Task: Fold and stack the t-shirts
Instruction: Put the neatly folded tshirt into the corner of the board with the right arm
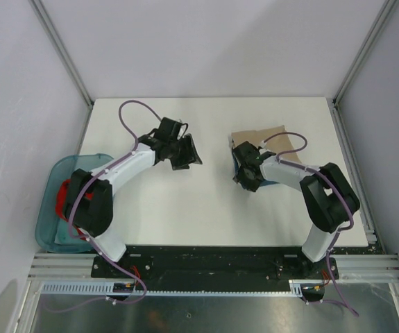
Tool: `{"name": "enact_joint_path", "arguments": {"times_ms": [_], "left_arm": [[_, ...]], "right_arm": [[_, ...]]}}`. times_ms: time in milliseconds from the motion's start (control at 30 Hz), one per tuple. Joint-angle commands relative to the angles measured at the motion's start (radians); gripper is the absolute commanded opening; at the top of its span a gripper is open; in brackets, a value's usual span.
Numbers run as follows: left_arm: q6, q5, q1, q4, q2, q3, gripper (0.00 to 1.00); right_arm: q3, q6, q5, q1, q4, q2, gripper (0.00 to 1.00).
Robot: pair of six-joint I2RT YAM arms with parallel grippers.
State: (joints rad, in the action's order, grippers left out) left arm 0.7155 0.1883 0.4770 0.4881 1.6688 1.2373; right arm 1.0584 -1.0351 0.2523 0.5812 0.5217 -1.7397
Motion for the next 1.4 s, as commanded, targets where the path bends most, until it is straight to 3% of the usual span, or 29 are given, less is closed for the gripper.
{"name": "enact_joint_path", "arguments": {"times_ms": [0,300,533,933,1367], "left_arm": [[-0.030,0.011,-0.013,-0.019,-0.055,-0.008,0.59],[-0.036,0.016,-0.031,-0.020,-0.054,-0.011,0.59],[-0.048,0.029,-0.056,-0.021,-0.054,-0.010,0.59],[-0.065,0.040,-0.085,-0.021,-0.048,-0.017,0.59],[-0.066,0.034,-0.088,-0.020,-0.040,-0.022,0.59]], "right_arm": [[0.023,-0.056,0.065,-0.039,-0.069,-0.051,0.52],[0.035,-0.074,0.065,-0.138,-0.207,-0.132,0.51],[0.137,-0.052,0.049,-0.244,-0.216,-0.213,0.51],[0.287,0.128,-0.038,-0.437,-0.235,-0.352,0.51],[0.449,0.258,-0.105,-0.520,-0.185,-0.459,0.51]]}}
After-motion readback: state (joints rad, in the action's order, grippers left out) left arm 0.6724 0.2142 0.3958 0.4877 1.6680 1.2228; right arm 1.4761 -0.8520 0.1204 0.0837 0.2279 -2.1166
